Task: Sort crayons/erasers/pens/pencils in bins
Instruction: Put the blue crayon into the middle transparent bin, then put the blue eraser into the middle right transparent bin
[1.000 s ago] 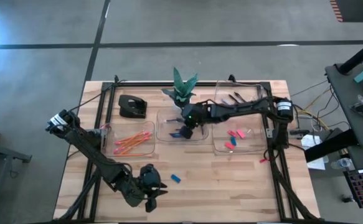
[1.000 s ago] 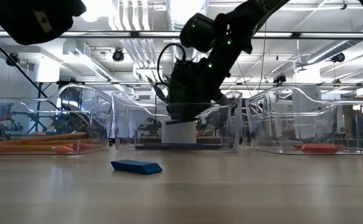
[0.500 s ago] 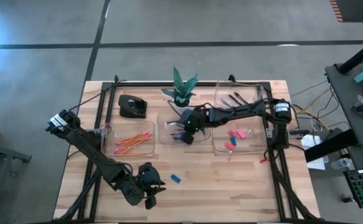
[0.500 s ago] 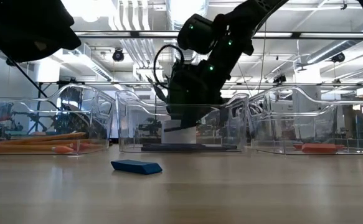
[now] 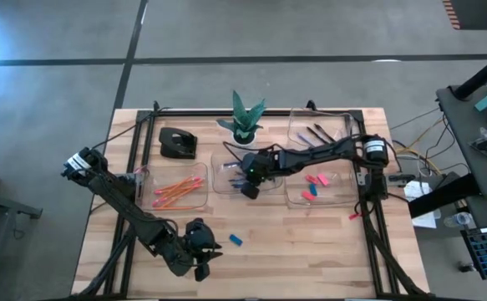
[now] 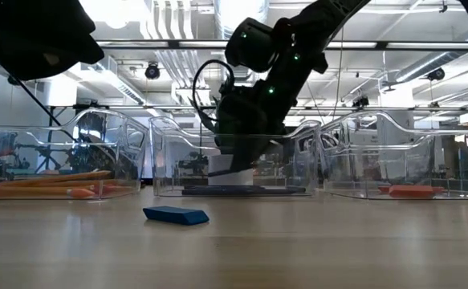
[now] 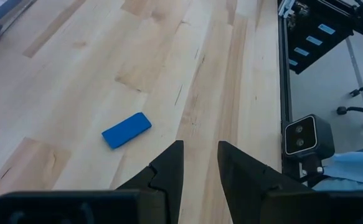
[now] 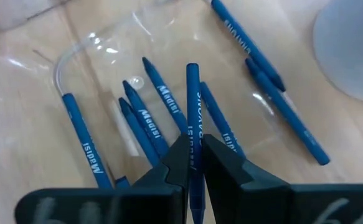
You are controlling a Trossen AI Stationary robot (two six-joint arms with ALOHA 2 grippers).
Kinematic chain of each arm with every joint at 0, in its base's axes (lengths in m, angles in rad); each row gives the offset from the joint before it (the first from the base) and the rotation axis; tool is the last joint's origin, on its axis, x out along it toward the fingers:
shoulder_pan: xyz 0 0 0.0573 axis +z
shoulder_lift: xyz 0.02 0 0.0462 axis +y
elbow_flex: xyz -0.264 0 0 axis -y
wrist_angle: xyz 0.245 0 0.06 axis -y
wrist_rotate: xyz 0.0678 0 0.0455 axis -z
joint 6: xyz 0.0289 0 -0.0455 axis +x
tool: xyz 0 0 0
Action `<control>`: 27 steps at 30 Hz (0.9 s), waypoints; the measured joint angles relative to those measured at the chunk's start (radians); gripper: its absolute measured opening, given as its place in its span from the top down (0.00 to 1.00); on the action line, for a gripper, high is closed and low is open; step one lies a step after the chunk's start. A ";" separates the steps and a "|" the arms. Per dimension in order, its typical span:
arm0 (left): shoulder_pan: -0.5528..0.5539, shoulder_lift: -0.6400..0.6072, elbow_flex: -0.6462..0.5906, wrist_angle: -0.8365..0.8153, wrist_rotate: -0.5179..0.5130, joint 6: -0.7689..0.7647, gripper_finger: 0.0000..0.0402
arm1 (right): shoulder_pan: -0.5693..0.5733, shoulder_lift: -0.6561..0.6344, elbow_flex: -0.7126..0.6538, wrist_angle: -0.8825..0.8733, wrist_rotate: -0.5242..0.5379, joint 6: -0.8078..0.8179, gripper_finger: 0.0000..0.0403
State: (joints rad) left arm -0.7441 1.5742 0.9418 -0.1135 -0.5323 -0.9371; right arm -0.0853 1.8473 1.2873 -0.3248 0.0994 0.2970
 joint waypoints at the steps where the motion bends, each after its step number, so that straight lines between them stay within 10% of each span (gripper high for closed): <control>1: 0.000 0.000 0.000 0.000 0.000 0.000 0.79 | 0.000 0.003 0.000 -0.001 -0.001 0.000 0.92; 27: -0.001 0.000 -0.001 0.000 0.001 0.000 0.79 | 0.000 -0.013 0.028 -0.036 -0.047 -0.060 0.76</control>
State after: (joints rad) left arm -0.7448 1.5742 0.9409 -0.1139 -0.5316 -0.9371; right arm -0.0849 1.8348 1.3156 -0.3610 0.0521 0.2371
